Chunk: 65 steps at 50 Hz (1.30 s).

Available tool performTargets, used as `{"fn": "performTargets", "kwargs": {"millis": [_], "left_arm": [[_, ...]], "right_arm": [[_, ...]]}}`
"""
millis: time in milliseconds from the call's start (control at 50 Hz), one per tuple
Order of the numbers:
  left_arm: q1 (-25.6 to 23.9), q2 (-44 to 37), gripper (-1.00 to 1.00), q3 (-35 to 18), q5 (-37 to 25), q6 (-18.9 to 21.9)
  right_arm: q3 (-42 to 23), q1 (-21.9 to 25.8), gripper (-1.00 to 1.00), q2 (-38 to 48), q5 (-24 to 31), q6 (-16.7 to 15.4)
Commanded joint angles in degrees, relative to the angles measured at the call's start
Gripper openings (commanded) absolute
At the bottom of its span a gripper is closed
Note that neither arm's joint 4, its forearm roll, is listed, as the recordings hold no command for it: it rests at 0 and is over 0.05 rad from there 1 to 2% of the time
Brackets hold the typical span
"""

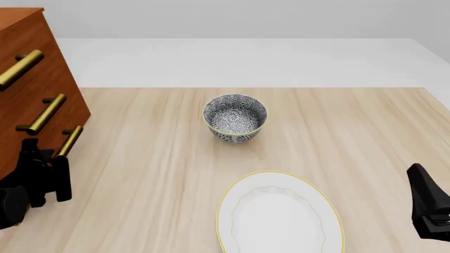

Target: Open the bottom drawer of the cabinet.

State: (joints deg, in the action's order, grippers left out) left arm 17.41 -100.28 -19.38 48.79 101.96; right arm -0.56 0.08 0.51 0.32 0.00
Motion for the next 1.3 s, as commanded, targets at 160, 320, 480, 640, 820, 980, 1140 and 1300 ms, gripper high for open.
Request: {"fn": "performTargets", "kwargs": {"millis": [160, 320, 480, 640, 820, 980, 1140, 1300], "left_arm": [[0.8, -1.3, -1.00, -0.1, 1.1, 1.4], [-1.3, -1.6, -1.00, 1.1, 2.6, 2.4], [-3.8, -0.5, -1.00, 1.2, 2.1, 2.1], [-6.5, 1.9, -1.00, 0.7, 0.5, 2.2], [-7.9, 3.3, -1.00, 0.4, -0.8, 2.1], [-9.7, 4.3, -1.00, 0.4, -1.1, 2.3], [-11.2, 5.1, -1.00, 0.3, -1.7, 2.1], [-13.1, 6.1, -1.00, 0.1, -2.5, 2.0]], "right_arm": [[0.0, 0.0, 1.00, 0.0, 0.0, 0.0], [0.0, 0.0, 1.00, 0.0, 0.0, 0.0], [0.0, 0.0, 1.00, 0.0, 0.0, 0.0], [0.0, 0.0, 1.00, 0.0, 0.0, 0.0], [0.0, 0.0, 1.00, 0.0, 0.0, 0.0], [0.0, 0.0, 1.00, 0.0, 0.0, 0.0], [0.0, 0.0, 1.00, 0.0, 0.0, 0.0], [0.0, 0.0, 1.00, 0.0, 0.0, 0.0]]}}
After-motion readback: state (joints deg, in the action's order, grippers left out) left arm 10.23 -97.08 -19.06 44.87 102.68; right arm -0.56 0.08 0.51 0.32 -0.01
